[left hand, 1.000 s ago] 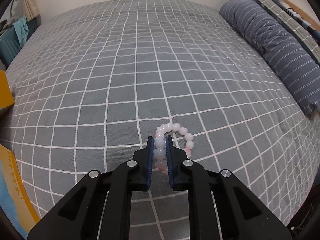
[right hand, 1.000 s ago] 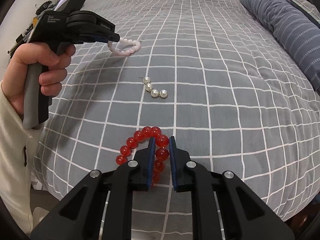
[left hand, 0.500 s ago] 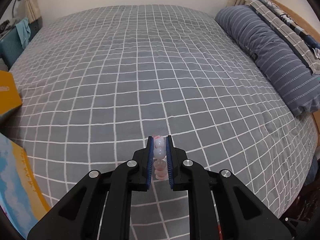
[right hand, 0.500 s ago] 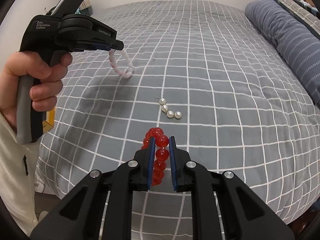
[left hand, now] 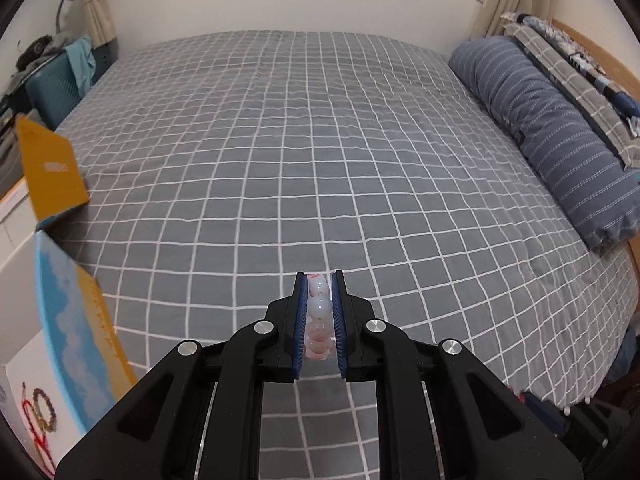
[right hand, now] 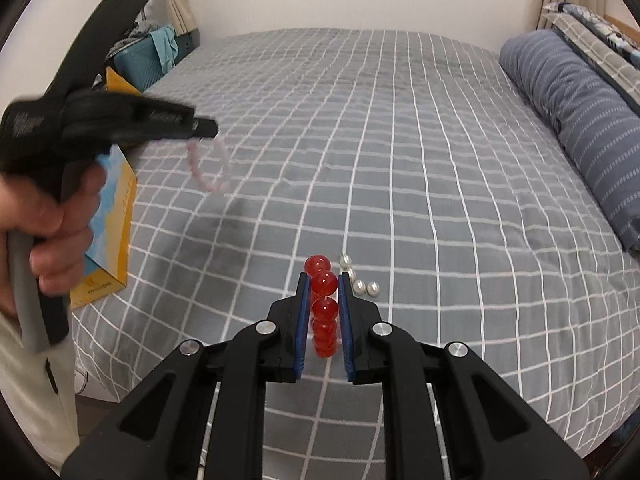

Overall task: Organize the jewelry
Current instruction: 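Lift and carry both bead bracelets over the white box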

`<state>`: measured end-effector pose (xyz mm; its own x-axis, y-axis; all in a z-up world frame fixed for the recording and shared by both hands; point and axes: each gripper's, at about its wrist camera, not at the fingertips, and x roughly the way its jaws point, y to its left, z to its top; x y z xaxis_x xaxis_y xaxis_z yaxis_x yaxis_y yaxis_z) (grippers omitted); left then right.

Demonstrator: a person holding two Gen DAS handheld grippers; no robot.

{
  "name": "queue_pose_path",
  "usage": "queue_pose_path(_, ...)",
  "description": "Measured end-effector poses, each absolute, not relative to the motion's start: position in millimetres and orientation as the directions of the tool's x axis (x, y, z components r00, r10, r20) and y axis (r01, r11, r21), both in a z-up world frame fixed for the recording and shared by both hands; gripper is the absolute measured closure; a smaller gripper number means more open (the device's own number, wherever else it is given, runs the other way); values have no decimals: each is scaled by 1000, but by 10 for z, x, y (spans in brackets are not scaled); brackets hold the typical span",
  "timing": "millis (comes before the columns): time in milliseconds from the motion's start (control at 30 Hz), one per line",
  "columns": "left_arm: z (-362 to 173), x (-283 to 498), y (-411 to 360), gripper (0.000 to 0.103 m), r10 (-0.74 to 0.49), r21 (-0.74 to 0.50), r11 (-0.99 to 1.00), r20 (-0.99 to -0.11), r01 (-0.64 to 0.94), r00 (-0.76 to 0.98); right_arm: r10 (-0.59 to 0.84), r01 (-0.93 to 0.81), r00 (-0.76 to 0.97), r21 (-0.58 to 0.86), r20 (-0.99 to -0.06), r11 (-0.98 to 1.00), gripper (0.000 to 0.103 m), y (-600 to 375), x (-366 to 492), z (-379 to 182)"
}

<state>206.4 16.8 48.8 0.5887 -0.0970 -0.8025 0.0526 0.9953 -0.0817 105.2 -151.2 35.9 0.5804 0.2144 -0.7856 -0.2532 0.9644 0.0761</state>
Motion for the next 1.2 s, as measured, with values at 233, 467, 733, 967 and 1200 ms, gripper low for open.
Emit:
queue_pose_path(233,661,1811,414,91,-117,-122,992,-782,34,612,244,-277,614,84,-751,957,90,-1339,1183,598)
queue_pose_path(467,880,1552,747,91,-84,-130,991,-753,-22,653,280,-318,626,90,-728,944,90,-1097,1359,783)
queue_pose_path(733,1128,1311,1130,91,-27,-129,987,-727,-98,686,357,-408,632,97,-688,908,90,-585,1470,1136)
queue_pose_path(967,1296,1034,1551,91,45,-139,970,-707,-201,706,437,-504,609,103,-661,858,90,-9,1434,1366)
queue_pose_path(1200,1362,675,2029,91,148,-122,939,-703,-322,696,509,-606,557,97,-656,790,90,633,1294,1455)
